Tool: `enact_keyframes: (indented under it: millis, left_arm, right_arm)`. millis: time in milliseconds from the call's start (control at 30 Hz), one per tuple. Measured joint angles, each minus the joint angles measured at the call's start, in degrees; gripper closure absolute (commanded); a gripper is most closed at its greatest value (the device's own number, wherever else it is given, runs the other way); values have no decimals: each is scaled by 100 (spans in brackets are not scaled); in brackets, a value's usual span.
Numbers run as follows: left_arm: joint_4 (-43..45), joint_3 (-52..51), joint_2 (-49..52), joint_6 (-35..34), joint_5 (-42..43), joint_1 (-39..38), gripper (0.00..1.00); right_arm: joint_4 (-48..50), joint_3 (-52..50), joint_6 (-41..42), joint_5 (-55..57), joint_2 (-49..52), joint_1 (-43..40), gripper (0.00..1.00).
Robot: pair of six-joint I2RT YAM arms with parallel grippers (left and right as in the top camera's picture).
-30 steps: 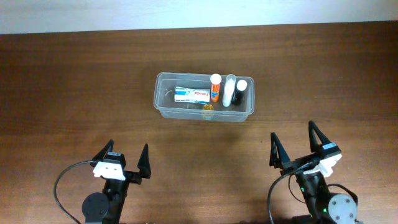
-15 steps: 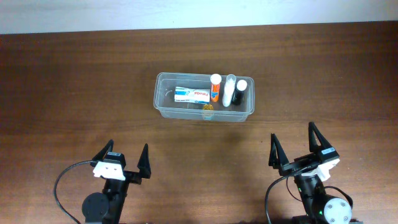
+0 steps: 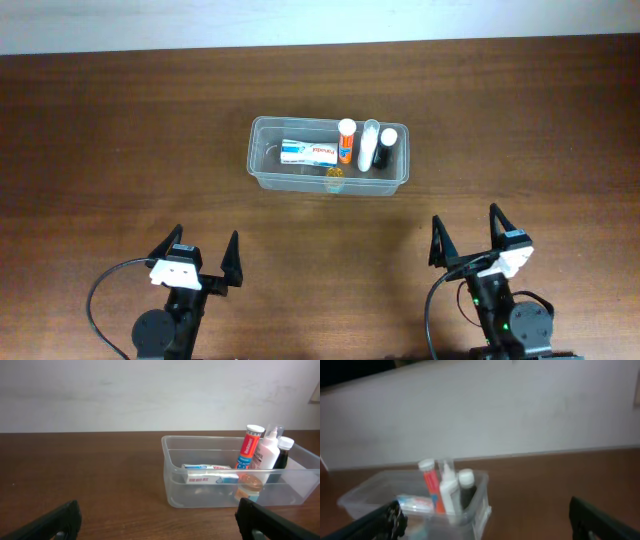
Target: Pack container
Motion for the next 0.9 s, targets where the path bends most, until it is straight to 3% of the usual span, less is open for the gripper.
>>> enact_keyframes:
  millis: [167, 900]
  left_arm:
    - [0, 0, 0, 2, 0, 0, 1]
    - [0, 0, 0, 2, 0, 0, 1]
  right_arm:
    - [-693, -2, 2, 39, 2, 0, 2]
    - [-695, -2, 2, 61, -7, 0, 2]
